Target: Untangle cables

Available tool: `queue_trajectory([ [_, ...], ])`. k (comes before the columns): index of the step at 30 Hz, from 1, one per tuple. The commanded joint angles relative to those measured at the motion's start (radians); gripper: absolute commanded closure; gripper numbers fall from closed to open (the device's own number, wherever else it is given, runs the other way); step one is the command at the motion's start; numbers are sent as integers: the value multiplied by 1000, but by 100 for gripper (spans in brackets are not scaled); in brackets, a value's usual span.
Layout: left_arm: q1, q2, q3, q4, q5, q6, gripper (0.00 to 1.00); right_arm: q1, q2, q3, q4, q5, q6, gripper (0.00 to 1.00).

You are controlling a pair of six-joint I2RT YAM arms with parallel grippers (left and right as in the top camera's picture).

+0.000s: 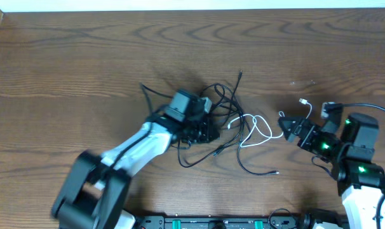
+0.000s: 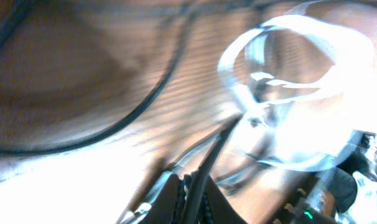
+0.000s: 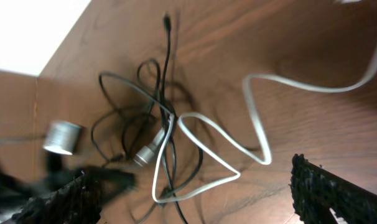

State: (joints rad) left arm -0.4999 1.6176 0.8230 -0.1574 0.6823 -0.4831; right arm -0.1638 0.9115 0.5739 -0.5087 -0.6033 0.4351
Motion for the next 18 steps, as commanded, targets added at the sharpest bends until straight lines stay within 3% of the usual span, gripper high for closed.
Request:
queue_trajectory([
  [1, 35, -134, -2, 2, 133, 186, 92, 53, 31, 6, 9, -25, -34, 3],
  [5, 45, -259, -2, 2, 127, 281, 92, 131, 74, 6, 55, -135, -106, 3],
  [11, 45, -319, -2, -19, 114, 284, 92, 237, 129, 6, 163, -128, -110, 5],
  [18, 45, -318, -2, -46, 122, 279, 92, 302, 237, 6, 279, -114, -61, 24],
])
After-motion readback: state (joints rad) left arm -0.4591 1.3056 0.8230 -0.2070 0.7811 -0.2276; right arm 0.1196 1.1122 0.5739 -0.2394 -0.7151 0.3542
